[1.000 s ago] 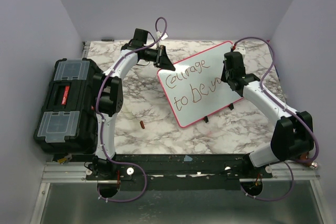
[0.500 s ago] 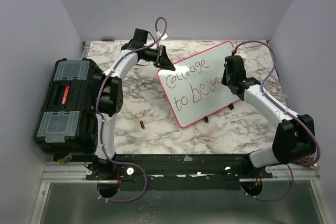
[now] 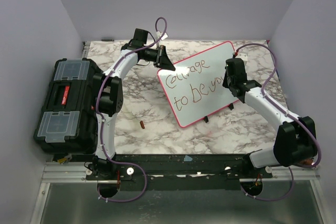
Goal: Write a sentence on the whiteboard
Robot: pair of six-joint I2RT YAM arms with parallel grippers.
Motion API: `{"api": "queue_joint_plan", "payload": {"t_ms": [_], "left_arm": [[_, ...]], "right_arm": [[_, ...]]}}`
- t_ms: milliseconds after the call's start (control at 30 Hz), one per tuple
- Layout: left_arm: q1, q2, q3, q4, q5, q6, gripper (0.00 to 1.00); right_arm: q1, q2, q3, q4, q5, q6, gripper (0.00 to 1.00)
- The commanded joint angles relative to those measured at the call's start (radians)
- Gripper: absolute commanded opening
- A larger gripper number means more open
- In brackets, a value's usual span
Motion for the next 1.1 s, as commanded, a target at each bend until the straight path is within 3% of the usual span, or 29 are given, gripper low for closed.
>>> {"api": "queue_joint_plan", "payload": {"t_ms": [0, 367, 700, 1067], "left_arm": [[0.01, -0.024, 0.005, 0.076, 0.018, 0.106, 0.0], [0.01, -0.022, 0.007, 0.079, 0.01, 0.1, 0.0], [0.008, -0.049, 0.011, 0.052, -0.044, 0.107, 0.0], [-0.018, -0.105, 0.003, 0.017, -0.194, 0.09, 0.0]], "right_arm": [[0.0, -0.003, -0.02, -0.046, 0.008, 0.02, 0.01], [-0.001, -0.109, 0.064, -0.136, 0.093, 0.02, 0.01], [0.0, -0.277, 0.069, -0.154, -0.011, 0.04, 0.01], [0.0, -0.362, 0.052, -0.164, -0.11, 0.066, 0.01]]}}
